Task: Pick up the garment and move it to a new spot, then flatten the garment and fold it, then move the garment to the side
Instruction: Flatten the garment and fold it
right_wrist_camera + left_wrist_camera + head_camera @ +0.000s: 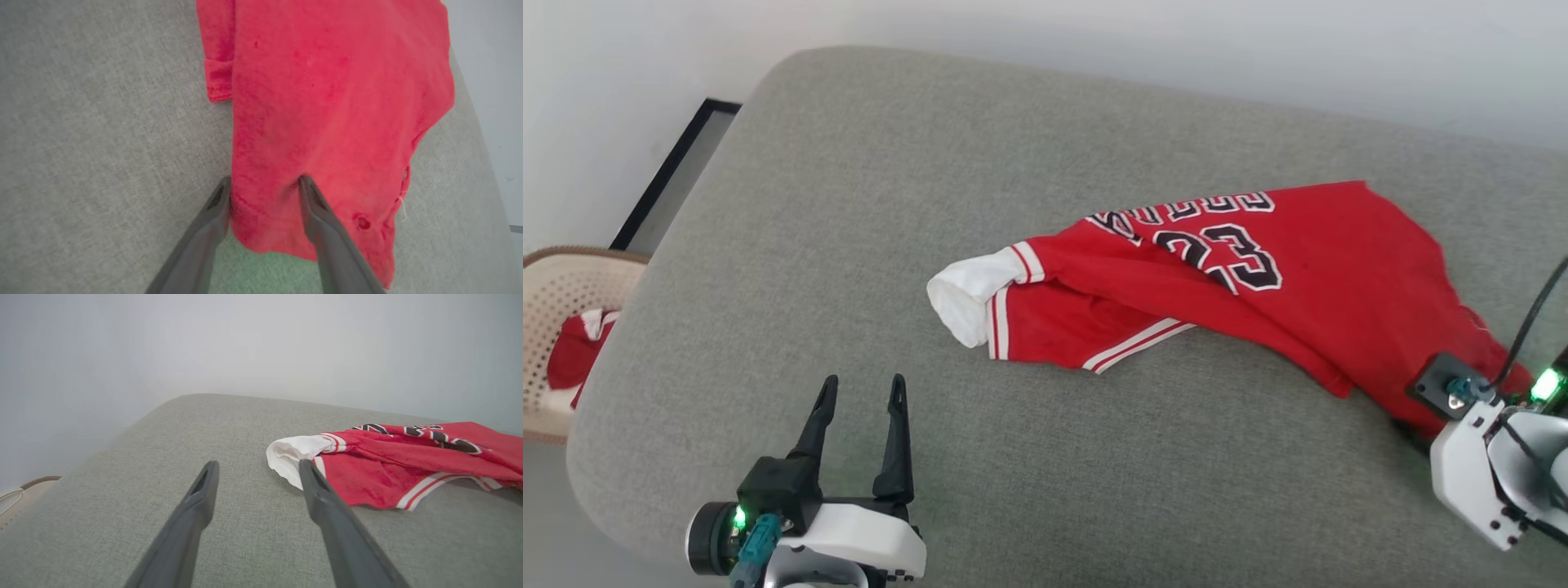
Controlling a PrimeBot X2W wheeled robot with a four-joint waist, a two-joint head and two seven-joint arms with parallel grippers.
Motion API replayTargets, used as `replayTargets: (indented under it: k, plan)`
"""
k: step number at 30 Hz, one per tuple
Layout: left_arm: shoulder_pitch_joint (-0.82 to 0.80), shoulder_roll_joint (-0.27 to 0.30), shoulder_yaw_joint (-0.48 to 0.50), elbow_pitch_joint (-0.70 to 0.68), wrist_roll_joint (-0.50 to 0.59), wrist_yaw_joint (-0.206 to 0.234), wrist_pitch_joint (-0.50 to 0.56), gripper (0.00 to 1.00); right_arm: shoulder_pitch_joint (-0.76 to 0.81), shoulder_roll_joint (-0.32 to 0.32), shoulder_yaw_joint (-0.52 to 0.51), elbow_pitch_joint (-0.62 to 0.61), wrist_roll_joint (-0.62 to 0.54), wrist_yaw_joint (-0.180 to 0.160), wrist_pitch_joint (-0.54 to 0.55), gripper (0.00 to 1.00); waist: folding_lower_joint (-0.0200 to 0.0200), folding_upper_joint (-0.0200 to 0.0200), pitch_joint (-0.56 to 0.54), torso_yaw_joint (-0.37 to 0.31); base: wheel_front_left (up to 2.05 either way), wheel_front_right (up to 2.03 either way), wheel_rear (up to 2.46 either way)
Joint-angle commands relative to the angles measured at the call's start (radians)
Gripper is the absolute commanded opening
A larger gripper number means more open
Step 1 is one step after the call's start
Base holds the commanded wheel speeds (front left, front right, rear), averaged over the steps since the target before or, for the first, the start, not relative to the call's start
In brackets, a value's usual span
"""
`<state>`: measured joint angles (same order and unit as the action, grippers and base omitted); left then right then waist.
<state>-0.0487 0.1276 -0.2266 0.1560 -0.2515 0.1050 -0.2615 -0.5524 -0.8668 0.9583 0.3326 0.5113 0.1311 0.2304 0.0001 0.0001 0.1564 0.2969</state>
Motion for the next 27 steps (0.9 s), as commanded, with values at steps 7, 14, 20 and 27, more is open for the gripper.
replayTargets:
  k: [7,14,20,27]
  plan:
    - [0.010,-0.049,0.056,-0.011,0.053,-0.061,-0.005,1.00,-0.104,-0.038,-0.030,0.030,-0.013,-0.001,-0.014,0.00,-0.0001,-0.0001,0.055,0.018,0.00,0.00,0.00]
    - [-0.026,-0.074,0.068,-0.026,0.043,-0.106,-0.005,1.00,-0.268,-0.023,-0.216,0.040,-0.082,-0.001,-0.044,0.00,-0.0001,-0.0001,0.100,0.038,0.00,0.00,0.00]
    - [-0.066,-0.076,-0.005,-0.036,-0.034,-0.094,-0.005,1.00,-0.482,0.069,-0.305,0.119,-0.201,-0.001,-0.061,0.00,-0.0001,-0.0001,0.158,0.110,0.00,0.00,0.00]
    - [-0.096,-0.077,-0.117,-0.040,-0.112,-0.069,-0.005,1.00,-0.706,0.212,-0.270,0.351,-0.307,-0.001,-0.089,0.00,-0.0001,-0.0001,0.217,0.235,0.00,0.00,0.00]
